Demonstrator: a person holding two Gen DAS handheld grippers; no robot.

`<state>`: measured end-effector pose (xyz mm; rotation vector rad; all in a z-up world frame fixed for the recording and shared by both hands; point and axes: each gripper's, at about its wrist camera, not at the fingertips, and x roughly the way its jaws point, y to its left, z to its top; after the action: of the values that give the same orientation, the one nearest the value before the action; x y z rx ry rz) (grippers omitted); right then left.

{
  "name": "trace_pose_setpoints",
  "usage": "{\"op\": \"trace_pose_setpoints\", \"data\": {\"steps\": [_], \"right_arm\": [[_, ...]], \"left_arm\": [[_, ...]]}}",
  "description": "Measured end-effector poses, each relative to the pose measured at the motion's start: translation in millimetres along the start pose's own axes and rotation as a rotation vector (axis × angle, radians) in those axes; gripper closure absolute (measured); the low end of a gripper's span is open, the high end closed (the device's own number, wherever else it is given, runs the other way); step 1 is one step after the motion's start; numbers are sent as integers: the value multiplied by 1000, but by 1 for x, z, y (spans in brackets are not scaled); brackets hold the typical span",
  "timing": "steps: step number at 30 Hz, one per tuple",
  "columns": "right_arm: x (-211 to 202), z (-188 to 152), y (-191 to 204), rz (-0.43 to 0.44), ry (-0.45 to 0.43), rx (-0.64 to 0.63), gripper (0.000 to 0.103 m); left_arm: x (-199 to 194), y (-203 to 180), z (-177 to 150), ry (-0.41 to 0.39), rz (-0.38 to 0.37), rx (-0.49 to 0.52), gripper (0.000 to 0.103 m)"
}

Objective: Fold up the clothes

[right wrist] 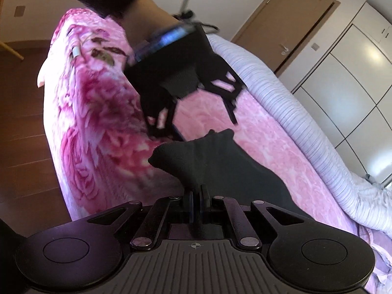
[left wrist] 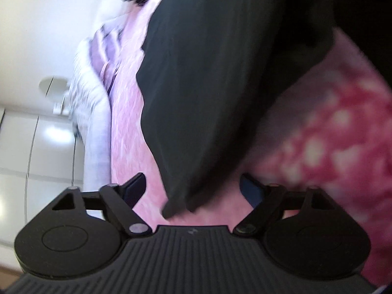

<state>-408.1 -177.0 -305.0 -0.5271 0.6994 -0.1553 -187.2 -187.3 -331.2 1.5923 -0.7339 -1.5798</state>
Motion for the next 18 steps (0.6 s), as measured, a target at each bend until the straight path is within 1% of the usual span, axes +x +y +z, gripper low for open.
{"op": "trace_pose_setpoints", "data": {"steps": [1,2,3,4,6,8,11,14,16,18], "right_arm": [[0,0,0,0,-2,7,100],[0,0,-1,0,-5,14,100],[0,0,-1,3,-6,20,100],[-1,-1,-1,5,-8,25,100],[-6,-2,-4,17,-17,42,100],[-14,-4,-12,35,-43,93,100],[-33,-12,-38,20,-107,243,100],[-56,-27,-72,-31,-177,421,100],[-73,-42,-96,-80,-221,537,100],[-88,-62,-117,-135,-257,648,100]], "left_arm": [[7,1,0,6,-16,37,46],[14,2,-1,12,-35,70,70],[19,4,-2,19,-59,86,83],[20,7,-2,22,-74,86,90],[18,19,-2,23,-90,55,93],[10,38,1,17,-96,7,94],[2,81,14,2,-69,-37,94],[6,129,44,-32,-35,-49,94],[12,162,67,-56,-16,-53,94],[25,190,96,-80,-17,-44,94]]}}
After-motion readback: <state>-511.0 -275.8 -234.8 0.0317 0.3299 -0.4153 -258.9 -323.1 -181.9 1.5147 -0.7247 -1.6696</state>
